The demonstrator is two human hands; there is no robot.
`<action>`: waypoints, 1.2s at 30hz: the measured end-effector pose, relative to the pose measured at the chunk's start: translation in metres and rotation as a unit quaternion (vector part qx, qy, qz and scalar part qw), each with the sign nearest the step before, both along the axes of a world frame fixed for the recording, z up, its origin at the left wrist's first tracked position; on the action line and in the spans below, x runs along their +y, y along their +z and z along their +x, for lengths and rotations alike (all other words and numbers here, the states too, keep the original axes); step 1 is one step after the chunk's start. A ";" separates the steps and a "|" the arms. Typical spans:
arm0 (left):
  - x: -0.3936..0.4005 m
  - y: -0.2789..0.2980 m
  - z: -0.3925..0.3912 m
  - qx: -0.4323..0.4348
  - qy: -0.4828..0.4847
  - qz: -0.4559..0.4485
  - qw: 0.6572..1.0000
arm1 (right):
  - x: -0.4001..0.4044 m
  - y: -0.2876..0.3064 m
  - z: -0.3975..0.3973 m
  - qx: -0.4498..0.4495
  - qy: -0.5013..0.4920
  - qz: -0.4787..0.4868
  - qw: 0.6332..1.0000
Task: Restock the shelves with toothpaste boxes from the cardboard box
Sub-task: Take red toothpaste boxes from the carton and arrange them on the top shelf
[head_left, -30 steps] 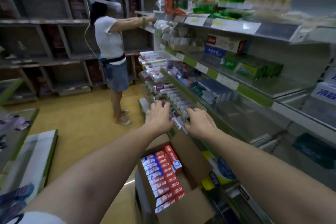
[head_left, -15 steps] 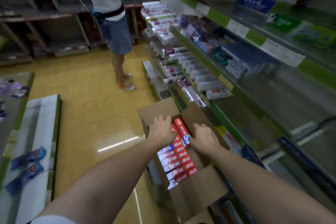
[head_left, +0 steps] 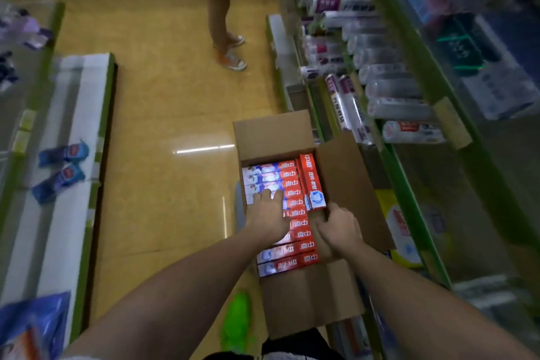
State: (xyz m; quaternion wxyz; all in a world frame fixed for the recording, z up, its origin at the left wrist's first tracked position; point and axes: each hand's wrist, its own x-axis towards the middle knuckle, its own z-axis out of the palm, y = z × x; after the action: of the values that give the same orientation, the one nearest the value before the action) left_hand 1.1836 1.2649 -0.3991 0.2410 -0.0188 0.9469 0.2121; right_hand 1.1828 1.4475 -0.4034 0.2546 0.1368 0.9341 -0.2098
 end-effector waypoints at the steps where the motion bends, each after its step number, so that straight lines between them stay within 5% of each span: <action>1: 0.003 -0.007 -0.004 -0.009 0.004 0.000 1.000 | 0.002 -0.009 -0.005 -0.004 -0.004 -0.003 1.000; 21: 0.045 -0.131 0.050 -0.219 0.095 0.024 0.971 | 0.008 -0.147 0.016 -0.206 -0.125 -0.027 0.970; 36: 0.049 -0.138 0.055 -0.209 0.043 0.001 0.977 | 0.006 -0.147 0.015 -0.192 -0.201 -0.025 0.960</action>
State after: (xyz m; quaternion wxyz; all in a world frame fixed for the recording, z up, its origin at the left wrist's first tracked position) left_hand 1.2386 1.3144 -0.5375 0.4244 -0.1036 0.8736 0.2143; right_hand 1.1974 1.4537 -0.5508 0.3847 0.3527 0.8155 -0.2499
